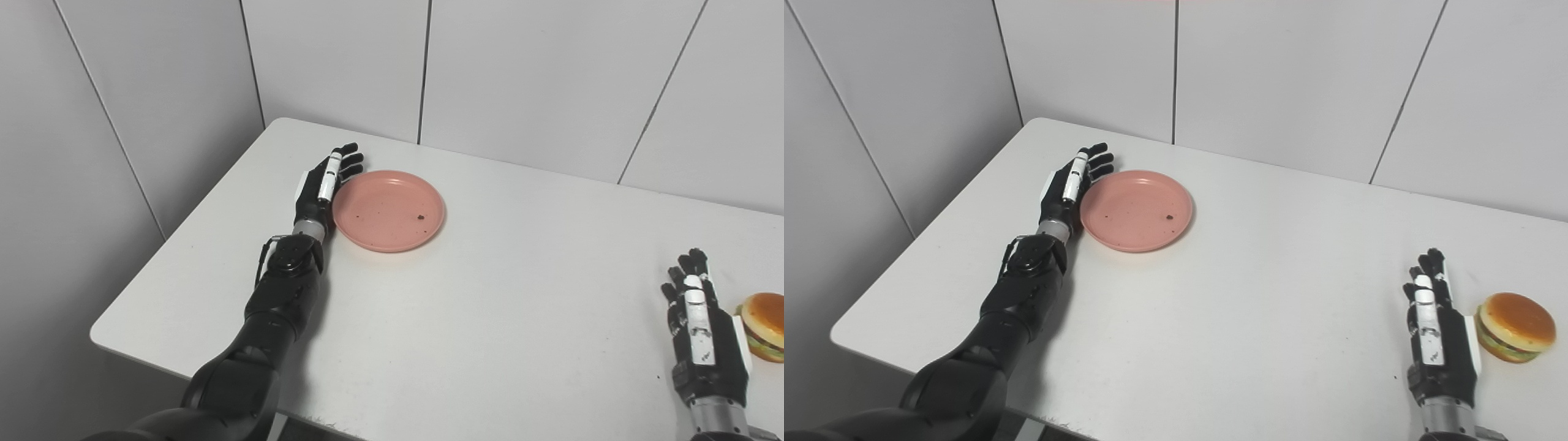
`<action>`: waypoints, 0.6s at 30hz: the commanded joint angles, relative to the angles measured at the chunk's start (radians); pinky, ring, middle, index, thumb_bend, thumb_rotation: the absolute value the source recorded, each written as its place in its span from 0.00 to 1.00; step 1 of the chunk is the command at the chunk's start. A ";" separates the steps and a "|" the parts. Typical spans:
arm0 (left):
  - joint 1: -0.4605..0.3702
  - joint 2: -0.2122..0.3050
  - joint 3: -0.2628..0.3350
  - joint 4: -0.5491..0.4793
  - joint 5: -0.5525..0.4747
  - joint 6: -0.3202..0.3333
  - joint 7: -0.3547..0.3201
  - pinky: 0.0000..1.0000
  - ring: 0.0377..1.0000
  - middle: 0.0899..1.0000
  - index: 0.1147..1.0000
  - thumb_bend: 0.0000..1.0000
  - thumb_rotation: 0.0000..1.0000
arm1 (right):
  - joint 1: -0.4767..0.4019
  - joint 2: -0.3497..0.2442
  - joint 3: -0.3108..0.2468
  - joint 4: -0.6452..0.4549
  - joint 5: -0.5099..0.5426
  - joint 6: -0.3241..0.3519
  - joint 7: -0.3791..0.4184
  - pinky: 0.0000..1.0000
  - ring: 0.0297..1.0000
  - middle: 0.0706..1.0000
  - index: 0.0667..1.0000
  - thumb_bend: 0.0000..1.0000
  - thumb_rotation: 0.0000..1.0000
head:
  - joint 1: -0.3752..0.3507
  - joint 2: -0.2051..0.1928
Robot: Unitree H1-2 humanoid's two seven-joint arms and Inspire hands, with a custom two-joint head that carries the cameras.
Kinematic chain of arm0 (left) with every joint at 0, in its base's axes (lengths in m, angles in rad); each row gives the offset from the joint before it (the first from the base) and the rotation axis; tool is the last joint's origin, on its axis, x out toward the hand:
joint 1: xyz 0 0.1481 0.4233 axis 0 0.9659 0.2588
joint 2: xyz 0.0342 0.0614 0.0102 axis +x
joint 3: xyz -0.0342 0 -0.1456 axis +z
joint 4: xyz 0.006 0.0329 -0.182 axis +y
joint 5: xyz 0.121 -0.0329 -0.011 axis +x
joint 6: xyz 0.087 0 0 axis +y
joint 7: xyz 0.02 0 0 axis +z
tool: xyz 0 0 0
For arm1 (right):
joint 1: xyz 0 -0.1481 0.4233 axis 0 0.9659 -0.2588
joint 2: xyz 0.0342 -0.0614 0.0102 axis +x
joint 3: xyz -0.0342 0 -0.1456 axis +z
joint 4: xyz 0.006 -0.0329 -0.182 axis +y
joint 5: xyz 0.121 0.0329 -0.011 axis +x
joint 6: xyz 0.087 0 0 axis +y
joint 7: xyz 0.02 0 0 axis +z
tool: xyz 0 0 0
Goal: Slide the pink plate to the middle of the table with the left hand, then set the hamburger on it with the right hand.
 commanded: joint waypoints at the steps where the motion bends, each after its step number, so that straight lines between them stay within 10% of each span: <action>1: -0.016 -0.007 -0.008 -0.017 -0.001 0.009 -0.025 0.78 0.80 0.77 0.72 0.28 0.92 | 0.003 0.015 0.003 -0.005 0.001 -0.017 -0.007 1.00 0.99 1.00 1.00 0.55 0.82 | -0.026 0.005; 18: 0.053 -0.099 -0.071 -0.171 0.023 0.111 -0.053 0.75 0.77 0.75 0.71 0.28 0.91 | -0.016 0.070 0.037 -0.010 -0.059 0.009 -0.056 1.00 1.00 1.00 1.00 0.60 0.81 | -0.256 0.049</action>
